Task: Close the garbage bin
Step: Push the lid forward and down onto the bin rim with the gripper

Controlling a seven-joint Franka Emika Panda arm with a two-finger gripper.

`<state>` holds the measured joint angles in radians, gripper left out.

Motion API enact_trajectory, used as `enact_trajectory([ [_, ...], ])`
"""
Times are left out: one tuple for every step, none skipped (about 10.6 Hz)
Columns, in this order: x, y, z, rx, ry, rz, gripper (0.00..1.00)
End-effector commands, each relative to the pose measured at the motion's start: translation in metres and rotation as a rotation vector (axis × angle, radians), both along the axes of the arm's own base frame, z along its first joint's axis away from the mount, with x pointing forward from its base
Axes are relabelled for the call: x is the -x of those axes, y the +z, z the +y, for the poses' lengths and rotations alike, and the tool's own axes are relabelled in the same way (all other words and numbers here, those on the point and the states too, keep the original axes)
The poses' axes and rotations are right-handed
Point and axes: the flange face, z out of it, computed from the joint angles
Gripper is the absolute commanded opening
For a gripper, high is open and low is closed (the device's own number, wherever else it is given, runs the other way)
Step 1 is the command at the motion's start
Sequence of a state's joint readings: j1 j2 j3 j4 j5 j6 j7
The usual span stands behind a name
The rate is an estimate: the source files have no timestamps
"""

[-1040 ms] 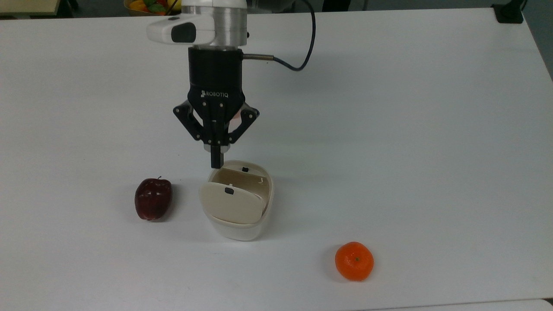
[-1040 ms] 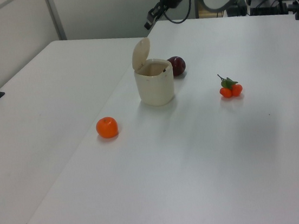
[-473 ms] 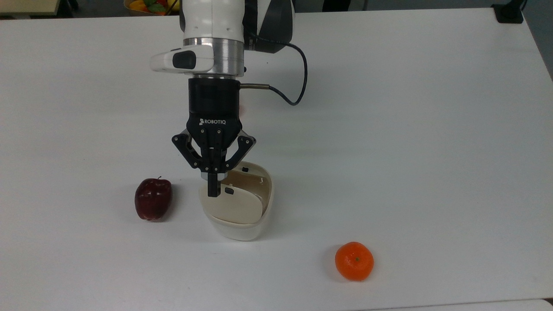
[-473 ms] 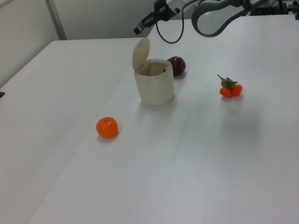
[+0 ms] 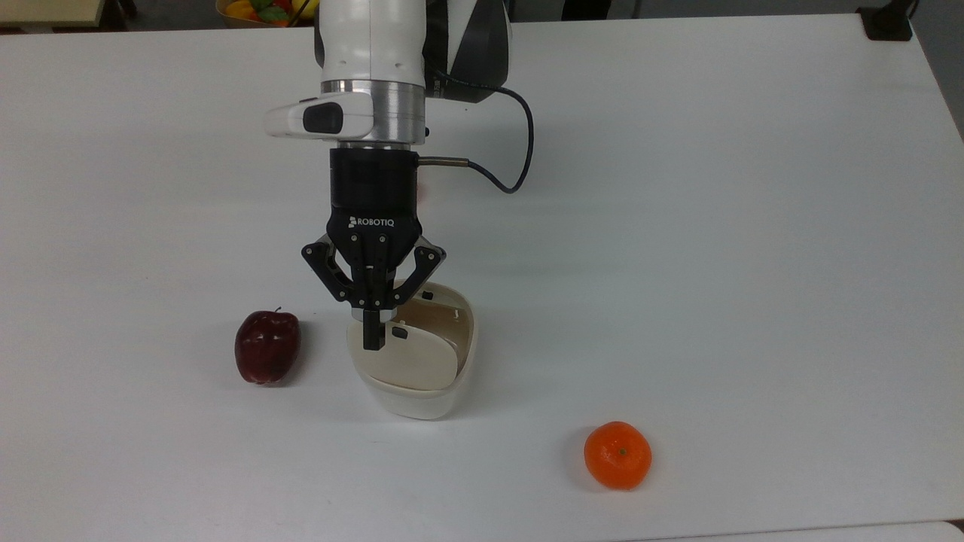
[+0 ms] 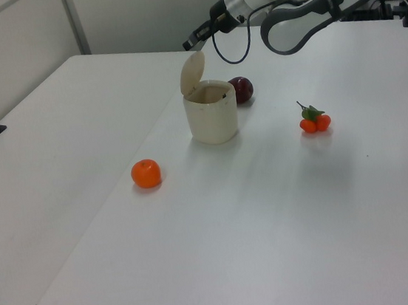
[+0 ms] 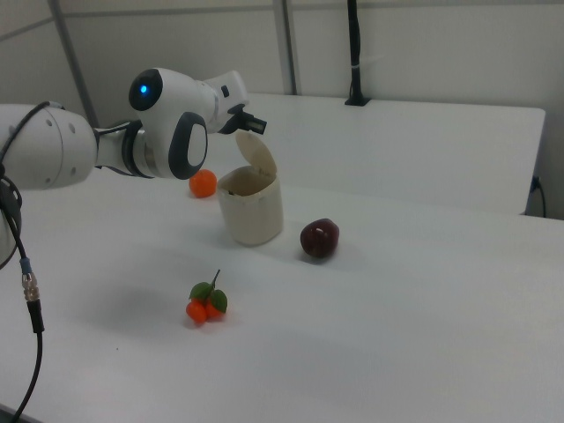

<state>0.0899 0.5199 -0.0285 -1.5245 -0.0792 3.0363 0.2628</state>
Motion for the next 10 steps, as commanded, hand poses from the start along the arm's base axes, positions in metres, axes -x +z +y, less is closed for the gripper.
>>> enact_trajectory([
  [0.007,0.008,0.005,0.019,-0.015,0.164,0.00],
  [0.009,0.008,0.006,0.026,-0.018,0.220,0.00],
  [0.012,0.007,0.008,0.032,-0.020,0.276,0.00],
  [0.016,0.005,0.010,0.036,-0.022,0.338,0.00],
  [0.019,0.000,0.013,0.044,-0.021,0.394,0.00],
  [0.023,-0.007,0.029,0.058,-0.003,0.447,0.00],
  [0.025,-0.015,0.031,0.066,0.001,0.481,0.00],
  [0.025,-0.022,0.031,0.068,0.001,0.500,0.00],
  [0.025,-0.029,0.030,0.070,-0.001,0.512,0.00],
  [0.024,-0.041,0.030,0.071,-0.002,0.529,0.00],
])
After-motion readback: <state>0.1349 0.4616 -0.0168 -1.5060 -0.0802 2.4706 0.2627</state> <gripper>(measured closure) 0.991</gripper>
